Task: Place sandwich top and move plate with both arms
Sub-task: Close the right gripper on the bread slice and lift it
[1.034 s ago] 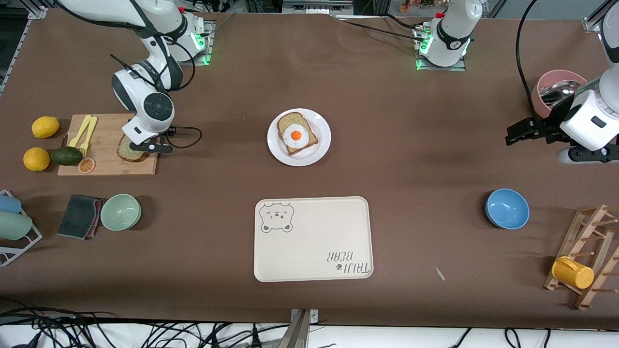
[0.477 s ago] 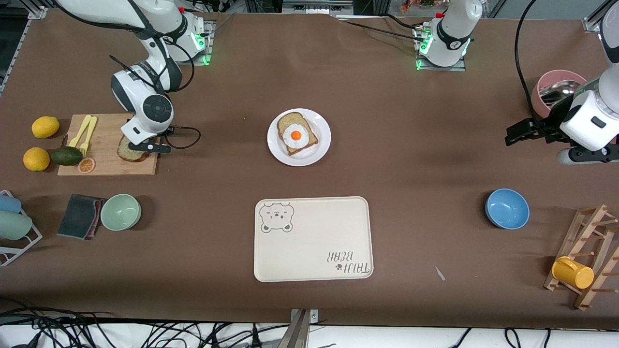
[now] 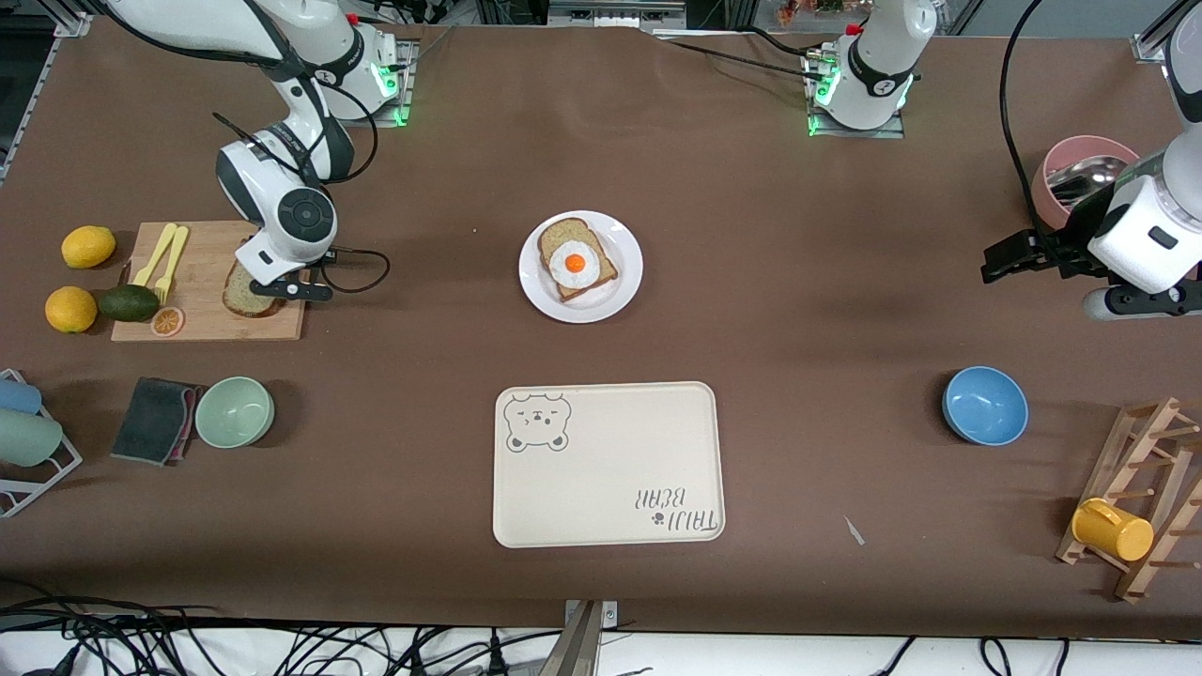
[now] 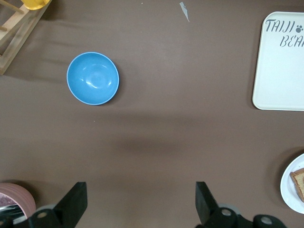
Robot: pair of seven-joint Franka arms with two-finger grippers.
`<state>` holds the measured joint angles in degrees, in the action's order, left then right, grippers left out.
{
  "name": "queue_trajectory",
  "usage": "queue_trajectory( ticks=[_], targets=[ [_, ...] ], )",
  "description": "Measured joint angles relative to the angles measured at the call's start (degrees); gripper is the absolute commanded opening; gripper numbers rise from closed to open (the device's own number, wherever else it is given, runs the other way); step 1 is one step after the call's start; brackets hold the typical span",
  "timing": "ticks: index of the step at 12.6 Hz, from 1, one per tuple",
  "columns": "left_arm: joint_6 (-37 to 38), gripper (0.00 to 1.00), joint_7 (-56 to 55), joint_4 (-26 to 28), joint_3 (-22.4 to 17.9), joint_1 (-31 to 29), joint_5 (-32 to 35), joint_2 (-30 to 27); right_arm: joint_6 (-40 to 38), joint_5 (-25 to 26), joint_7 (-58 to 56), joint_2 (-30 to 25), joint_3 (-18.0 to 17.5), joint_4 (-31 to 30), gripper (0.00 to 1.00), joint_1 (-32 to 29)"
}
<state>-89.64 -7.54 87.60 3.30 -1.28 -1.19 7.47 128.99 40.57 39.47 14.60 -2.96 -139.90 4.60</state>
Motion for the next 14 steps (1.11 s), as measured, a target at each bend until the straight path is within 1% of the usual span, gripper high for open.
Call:
queue_trajectory(
  ticks=[3, 5, 11, 13, 14],
  targets=[
    [0.0, 1.0, 0.0, 0.0, -0.1, -0.1, 0.0, 0.0, 0.0, 0.0, 0.0, 0.3, 0.0, 0.2, 0.2, -0.1],
    [0.0, 1.0, 0.0, 0.0, -0.1, -0.1, 0.0, 0.1, -0.2, 0.0, 0.0, 0.5, 0.0, 0.4, 0.0, -0.1],
    [-0.1, 1.0, 0.0, 0.1, -0.1, -0.1, 0.0, 0.3, -1.0, -0.1, 0.0, 0.7, 0.0, 0.9, 0.0, -0.1],
    [-0.1, 1.0, 0.0, 0.1, -0.1, -0.2, 0.0, 0.3, -3.9, -1.9, 0.0, 0.7, -0.3, 2.7, 0.0, -0.1],
    [-0.4, 1.0, 0.0, 0.1, -0.1, -0.2, 0.0, 0.3, -7.1, -3.5, -0.1, 0.7, -1.4, 4.7, 0.0, -0.1]
  ],
)
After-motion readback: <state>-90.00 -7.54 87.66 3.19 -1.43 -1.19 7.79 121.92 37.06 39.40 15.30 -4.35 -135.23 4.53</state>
